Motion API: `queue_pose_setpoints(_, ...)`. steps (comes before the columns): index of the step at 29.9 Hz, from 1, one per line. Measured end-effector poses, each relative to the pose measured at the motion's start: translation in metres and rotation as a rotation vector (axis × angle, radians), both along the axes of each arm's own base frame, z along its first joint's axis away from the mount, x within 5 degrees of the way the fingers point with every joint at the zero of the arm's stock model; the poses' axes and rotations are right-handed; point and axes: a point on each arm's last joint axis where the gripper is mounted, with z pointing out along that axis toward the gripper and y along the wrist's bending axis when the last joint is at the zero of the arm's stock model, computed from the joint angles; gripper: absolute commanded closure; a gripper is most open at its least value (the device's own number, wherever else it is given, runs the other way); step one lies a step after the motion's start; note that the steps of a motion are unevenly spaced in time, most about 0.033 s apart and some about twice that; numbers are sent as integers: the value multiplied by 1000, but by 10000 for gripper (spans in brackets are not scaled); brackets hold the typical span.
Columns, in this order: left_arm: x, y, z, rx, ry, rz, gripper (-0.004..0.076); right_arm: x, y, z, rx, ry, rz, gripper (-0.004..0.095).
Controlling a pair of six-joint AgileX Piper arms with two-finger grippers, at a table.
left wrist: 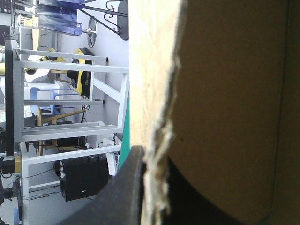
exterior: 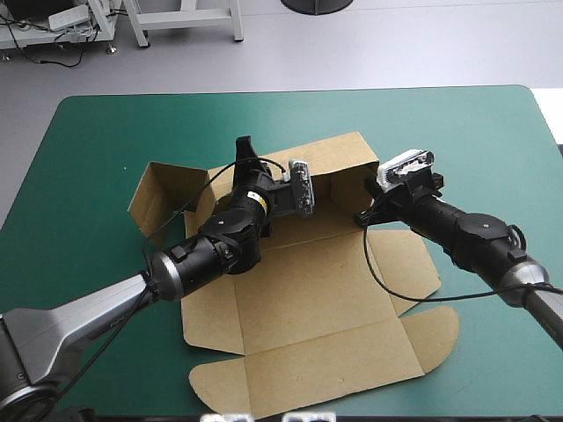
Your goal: Fold the box
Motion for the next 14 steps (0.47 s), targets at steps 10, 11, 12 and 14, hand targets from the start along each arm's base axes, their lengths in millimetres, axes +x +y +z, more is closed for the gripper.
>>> queue_pose_setpoints(10,0,0,-1,13,-1,-7,716,0,0,0,15,10,-3,931)
queue_pose_setpoints(11,0,0,-2,17,-2,-13,716,0,0,0,14,9,-3,932)
queue_pose_setpoints(12,-1,0,-3,24,-4,-17,716,0,0,0,12,9,-1,932)
queue_pose_setpoints(14,-1,0,-4,29,-6,-26,706,0,1,0,15,12,-2,932)
